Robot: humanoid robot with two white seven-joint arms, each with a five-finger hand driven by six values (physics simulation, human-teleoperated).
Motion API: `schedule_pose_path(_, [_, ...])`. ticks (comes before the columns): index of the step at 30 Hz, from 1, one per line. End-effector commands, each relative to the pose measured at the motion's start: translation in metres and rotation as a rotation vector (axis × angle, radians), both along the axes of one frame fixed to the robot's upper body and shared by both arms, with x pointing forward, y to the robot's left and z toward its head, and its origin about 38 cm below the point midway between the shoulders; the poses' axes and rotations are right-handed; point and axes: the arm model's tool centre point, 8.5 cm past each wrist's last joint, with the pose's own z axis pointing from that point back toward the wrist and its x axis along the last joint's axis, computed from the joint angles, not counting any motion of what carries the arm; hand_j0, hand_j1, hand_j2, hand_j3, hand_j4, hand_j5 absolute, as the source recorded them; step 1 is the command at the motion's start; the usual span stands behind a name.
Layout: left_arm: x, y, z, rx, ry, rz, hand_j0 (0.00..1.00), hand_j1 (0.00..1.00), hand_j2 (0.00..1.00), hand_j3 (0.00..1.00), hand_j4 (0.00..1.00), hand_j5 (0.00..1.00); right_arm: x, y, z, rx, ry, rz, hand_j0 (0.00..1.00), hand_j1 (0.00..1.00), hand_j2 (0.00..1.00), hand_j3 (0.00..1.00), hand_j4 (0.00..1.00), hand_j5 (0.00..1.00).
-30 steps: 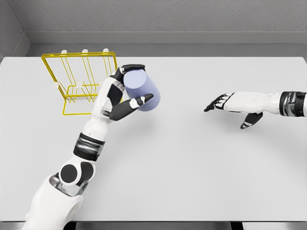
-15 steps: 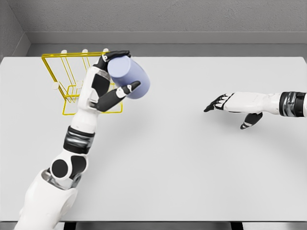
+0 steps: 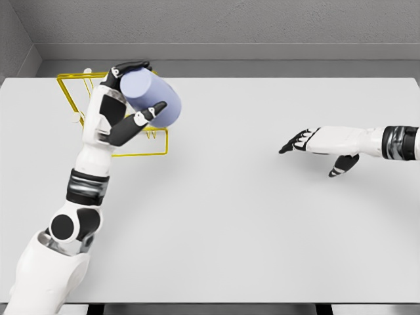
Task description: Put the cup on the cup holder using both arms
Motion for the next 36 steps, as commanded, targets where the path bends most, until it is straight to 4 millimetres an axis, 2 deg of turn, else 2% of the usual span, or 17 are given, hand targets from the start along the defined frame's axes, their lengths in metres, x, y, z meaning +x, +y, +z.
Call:
schedule_pose_path(1, [0.001,0.006,0.001,0.001,-0.001,0.009,0.62,0.62,0.62,0.62,0.62,0.62,0.000,0.000,0.000,0.004,0.001,-0.004,1.00,1.00,1.00,1.00,1.00,1.00])
schedule_pose_path(13, [0.003,0.020,0.004,0.014,-0.005,0.035,0.62,0.62,0.62,0.62,0.62,0.62,0.000,0.000,0.000,0.004,0.001,-0.004,1.00,1.00,1.00,1.00,1.00,1.00])
schedule_pose_path(36, [0.009,0.018,-0.001,0.052,0.070,0.035,0.62,0.62,0.62,0.62,0.62,0.62,0.002,-0.001,-0.007,-0.002,0.012,-0.016,1.00,1.00,1.00,1.00,1.00,1.00])
